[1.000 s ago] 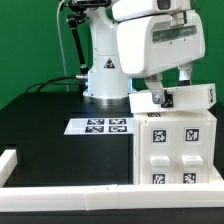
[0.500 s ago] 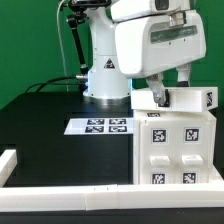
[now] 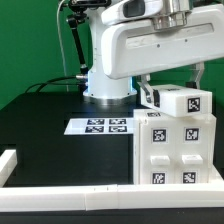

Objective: Assemble cabinet

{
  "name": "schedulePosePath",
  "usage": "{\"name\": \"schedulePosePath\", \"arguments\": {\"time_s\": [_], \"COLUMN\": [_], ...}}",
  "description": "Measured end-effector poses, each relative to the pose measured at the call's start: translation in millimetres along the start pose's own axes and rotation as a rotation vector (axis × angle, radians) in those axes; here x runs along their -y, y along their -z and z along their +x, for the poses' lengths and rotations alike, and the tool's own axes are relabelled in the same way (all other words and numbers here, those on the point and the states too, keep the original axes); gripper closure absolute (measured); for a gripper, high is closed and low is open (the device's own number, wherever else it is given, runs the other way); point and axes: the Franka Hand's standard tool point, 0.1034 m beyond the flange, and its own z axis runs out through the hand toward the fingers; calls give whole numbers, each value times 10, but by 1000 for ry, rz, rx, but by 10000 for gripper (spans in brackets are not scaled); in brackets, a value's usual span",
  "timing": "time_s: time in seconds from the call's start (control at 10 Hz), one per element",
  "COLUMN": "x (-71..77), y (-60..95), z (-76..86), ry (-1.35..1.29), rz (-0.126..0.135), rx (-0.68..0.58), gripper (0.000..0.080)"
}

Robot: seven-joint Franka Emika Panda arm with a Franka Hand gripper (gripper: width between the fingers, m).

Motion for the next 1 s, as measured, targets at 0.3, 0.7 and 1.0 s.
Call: {"name": "schedulePosePath", "arguments": {"time_s": [0.3,0.7,1.0], "x": [-6,-7,26], "y": [-1,-2,5], "z": [3,4,1], "ry": [-215,-432,-734], "rz": [0,0,5], "rx": [-2,-3,-26], "gripper": [245,245,245]}}
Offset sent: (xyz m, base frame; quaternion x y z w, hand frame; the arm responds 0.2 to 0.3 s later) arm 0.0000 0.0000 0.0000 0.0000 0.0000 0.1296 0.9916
